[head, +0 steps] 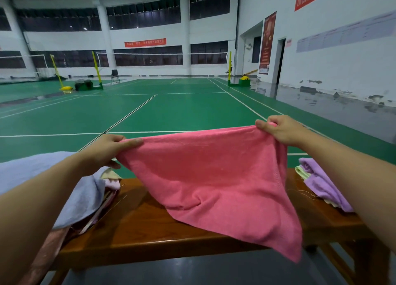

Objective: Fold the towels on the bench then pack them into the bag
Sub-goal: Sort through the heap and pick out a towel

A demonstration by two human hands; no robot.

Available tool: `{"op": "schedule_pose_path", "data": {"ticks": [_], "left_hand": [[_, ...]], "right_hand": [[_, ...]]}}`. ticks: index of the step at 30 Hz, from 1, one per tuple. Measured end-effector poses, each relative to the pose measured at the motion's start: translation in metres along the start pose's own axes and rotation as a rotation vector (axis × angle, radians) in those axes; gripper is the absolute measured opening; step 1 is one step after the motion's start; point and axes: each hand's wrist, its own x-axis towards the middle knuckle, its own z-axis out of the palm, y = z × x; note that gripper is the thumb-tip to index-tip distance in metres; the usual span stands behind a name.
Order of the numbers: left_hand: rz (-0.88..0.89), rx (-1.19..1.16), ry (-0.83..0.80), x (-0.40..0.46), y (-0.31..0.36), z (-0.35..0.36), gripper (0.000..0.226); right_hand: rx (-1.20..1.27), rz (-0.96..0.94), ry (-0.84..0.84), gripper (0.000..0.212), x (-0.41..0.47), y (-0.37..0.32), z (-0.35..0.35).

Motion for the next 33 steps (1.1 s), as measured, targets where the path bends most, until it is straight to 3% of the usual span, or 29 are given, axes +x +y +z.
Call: {"op": "schedule_pose_path", "data": {"ticks": [3,8,11,14,16,21,27,33], "left_hand": [[0.029,-0.014,0.006,0.002,0.006,-0.01,0.088],[0.072,-0.107,-0.006,0.004,0.015,-0.026,0.041],[0.097,-0.108,0.07,0.009,0.023,-0.028,0.023],[0.129,-0.124,0.218,0.016,0.036,-0.02,0.028],[0.158,-0.007,0.392,0.021,0.046,-0.012,0.033],[0.172,0.176,0.749,0.013,0.077,-0.003,0.042],[0.218,0.234,0.941,-0.018,0.12,0.001,0.05],[0.306,0.295,1.117,-0.057,0.158,0.003,0.054]], "right_hand": [[0.005,-0.016,-0.023,0.045,0.001,0.005,-0.007],[0.202,-0.006,-0.118,0.037,-0.014,0.008,-0.019],[0.366,0.07,-0.012,0.033,-0.013,0.004,-0.021],[0.371,0.168,0.263,0.031,-0.001,-0.009,-0.015],[0.304,0.195,0.386,0.033,0.001,-0.022,-0.01],[0.136,0.061,0.632,0.033,-0.014,-0.05,-0.012],[0.186,-0.069,0.88,0.039,-0.043,-0.074,-0.037],[0.152,-0.095,1.051,0.062,-0.077,-0.093,-0.067]]}}
